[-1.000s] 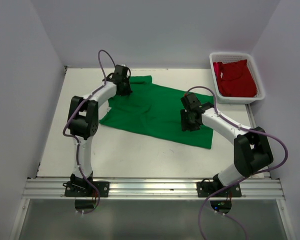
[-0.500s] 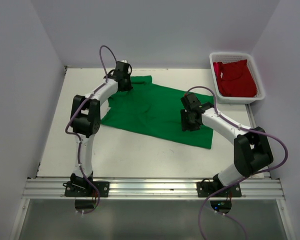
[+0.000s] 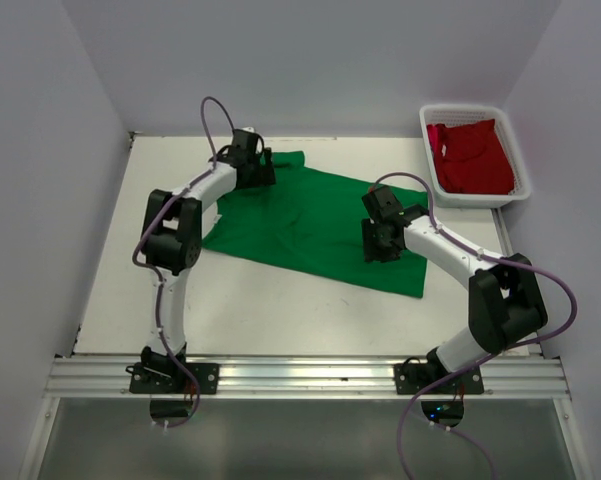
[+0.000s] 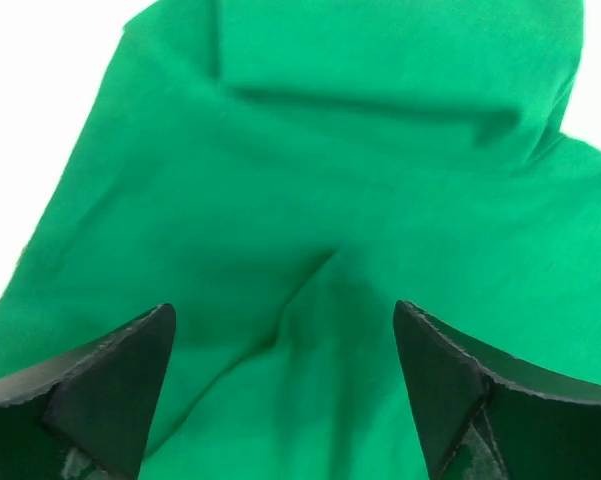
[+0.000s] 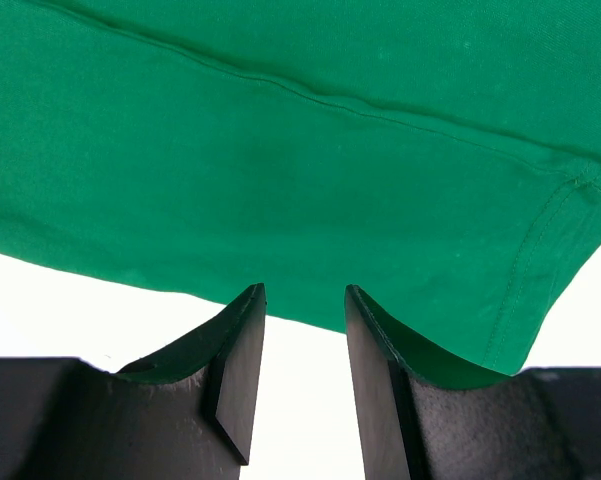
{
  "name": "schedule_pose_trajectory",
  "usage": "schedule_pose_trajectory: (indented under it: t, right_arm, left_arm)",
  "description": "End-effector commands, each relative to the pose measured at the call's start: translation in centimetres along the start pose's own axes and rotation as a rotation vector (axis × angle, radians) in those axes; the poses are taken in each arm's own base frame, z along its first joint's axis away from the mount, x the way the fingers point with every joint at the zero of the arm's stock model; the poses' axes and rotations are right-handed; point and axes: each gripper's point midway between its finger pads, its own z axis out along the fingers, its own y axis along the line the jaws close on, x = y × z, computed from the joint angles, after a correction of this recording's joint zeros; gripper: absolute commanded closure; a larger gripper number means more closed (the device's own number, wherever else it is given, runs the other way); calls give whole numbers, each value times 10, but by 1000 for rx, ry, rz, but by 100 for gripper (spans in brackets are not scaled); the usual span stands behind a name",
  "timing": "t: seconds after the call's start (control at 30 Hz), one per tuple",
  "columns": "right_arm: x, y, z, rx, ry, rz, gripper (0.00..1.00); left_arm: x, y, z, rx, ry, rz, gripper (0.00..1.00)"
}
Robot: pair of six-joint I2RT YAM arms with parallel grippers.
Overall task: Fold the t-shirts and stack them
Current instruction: Fold the flattened tshirt in 1/3 of the way
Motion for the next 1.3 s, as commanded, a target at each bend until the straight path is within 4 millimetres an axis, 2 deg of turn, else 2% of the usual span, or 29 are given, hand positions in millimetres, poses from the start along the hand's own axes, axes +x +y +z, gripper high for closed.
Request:
schedule_pose_trajectory:
  t: [0.0, 0.03, 0.07, 0.1, 0.13, 0.2, 0.23, 0.27, 0.3, 0.33, 0.37, 0.4, 0.43, 0.47, 0.5, 0.57, 0.6, 0.7, 0.77, 0.87, 0.97, 1.0, 1.03, 1.07, 1.13, 1.17, 1.23, 1.27]
  right_arm:
    - [-3, -3, -2, 14, -23, -11, 58]
    - [-3, -4, -1, 15, -21, -11, 58]
    - [-3, -3, -1, 14, -22, -8, 58]
    - [-4, -3, 0, 14, -24, -8, 58]
    - [-5, -3, 1, 17, -24, -8, 58]
    - [-7, -5, 4, 37, -31, 3, 59]
    - [-7, -7, 5, 49, -32, 13, 59]
    - [-7, -7, 8, 56, -34, 16, 60]
    - [-6, -10, 12, 71, -32, 23, 62]
    - [-9, -15, 14, 105, -51, 42, 65]
    - [-8, -19, 20, 132, -50, 53, 69]
    - [-9, -26, 24, 163, -51, 74, 87]
    - [-11, -36, 28, 218, -62, 109, 100]
    - [-11, -42, 30, 247, -57, 138, 100]
    - [-8, -56, 39, 283, -31, 188, 100]
    - [-5, -69, 47, 297, -4, 288, 100]
    - [-2, -82, 52, 313, 18, 336, 100]
    - [-1, -92, 53, 356, 5, 364, 100]
    - [1, -93, 55, 361, 9, 361, 100]
    - [8, -91, 64, 360, 43, 350, 100]
    - [22, -90, 74, 356, 106, 324, 100]
    - [28, -90, 76, 359, 124, 319, 100]
    - [29, -91, 76, 357, 130, 311, 100]
    - [29, -91, 73, 354, 122, 307, 100]
    - [37, -92, 71, 354, 143, 305, 100]
    - [39, -91, 70, 349, 152, 304, 100]
    - [47, -89, 69, 332, 186, 289, 100]
    - [53, -85, 68, 317, 218, 289, 100]
  left_arm:
    - [-57, -7, -52, 21, -212, -9, 4]
    - [-71, -10, -74, 41, -261, -13, 2]
    - [-61, -10, -77, 48, -249, -3, 2]
    - [-61, -13, -84, 69, -259, 3, 2]
    - [-62, -21, -96, 121, -269, 11, 7]
    - [-36, -26, -93, 167, -205, 34, 19]
    - [-26, -34, -94, 215, -173, 44, 34]
    - [-3, -36, -89, 245, -119, 56, 44]
    - [7, -39, -88, 270, -99, 70, 55]
    - [17, -46, -87, 312, -82, 78, 79]
    - [36, -45, -82, 314, -44, 87, 90]
    - [47, -45, -78, 313, -18, 87, 100]
    - [59, -42, -73, 304, 10, 88, 100]
    - [75, -37, -69, 290, 44, 88, 100]
    - [82, -34, -66, 279, 58, 90, 100]
    - [100, -18, -57, 211, 90, 91, 100]
    - [105, -13, -55, 186, 99, 92, 100]
    - [113, -2, -53, 137, 113, 89, 100]
    - [111, -1, -55, 135, 109, 84, 100]
    - [112, 13, -56, 56, 110, 82, 100]
    - [123, 34, -62, -48, 147, 80, 100]
    - [132, 43, -68, -85, 182, 71, 100]
    - [132, 47, -74, -107, 178, 63, 100]
    - [147, 56, -79, -131, 208, 60, 100]
    - [157, 65, -95, -168, 216, 29, 100]
    - [178, 76, -102, -194, 256, 32, 100]
    - [189, 84, -118, -214, 268, -1, 100]
    - [208, 93, -125, -227, 306, -3, 100]
